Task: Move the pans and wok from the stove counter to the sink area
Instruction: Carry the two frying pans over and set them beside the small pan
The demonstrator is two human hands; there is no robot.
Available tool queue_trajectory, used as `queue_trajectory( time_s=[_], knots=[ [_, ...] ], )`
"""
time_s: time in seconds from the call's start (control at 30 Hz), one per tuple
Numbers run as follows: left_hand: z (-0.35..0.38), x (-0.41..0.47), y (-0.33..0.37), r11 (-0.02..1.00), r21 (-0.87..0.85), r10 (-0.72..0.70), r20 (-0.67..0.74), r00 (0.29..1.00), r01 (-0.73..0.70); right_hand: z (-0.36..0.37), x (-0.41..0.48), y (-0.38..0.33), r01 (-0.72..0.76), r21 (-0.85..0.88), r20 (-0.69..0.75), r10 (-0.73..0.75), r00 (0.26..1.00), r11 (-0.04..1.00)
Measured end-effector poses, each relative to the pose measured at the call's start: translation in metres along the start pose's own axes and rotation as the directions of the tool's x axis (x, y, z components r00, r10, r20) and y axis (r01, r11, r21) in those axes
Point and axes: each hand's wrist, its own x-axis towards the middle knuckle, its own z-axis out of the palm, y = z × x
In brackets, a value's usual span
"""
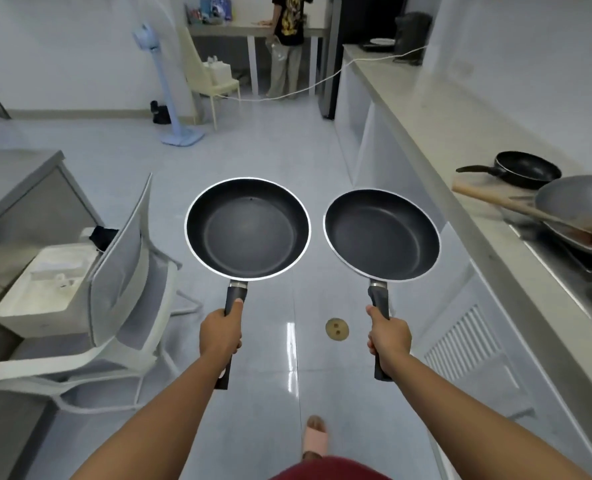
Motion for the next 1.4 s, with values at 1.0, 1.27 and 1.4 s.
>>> queue_trajectory(
  time_s=[1.0,1.27,1.4],
  knots=[
    [0.224,0.524,0.335,0.99,0.055,0.117,0.223,0.968,-0.132,0.208,0.406,-0.327,-0.02,0.203,-0.269,0.076,0.96,0.979],
    [0.328,0.587,0.428,0.975,-0.015,0.209,0.421,0.883,-0.224,0.194,0.479,-0.383,-0.001,0.28,-0.429,0.126,0.894,0.96],
    [0.397,0.612,0.477,0.964,-0.014,0.237,0.495,0.836,-0.265,0.167,0.529,-0.41,0.015,0.29,-0.512,0.143,0.847,0.957]
  ],
)
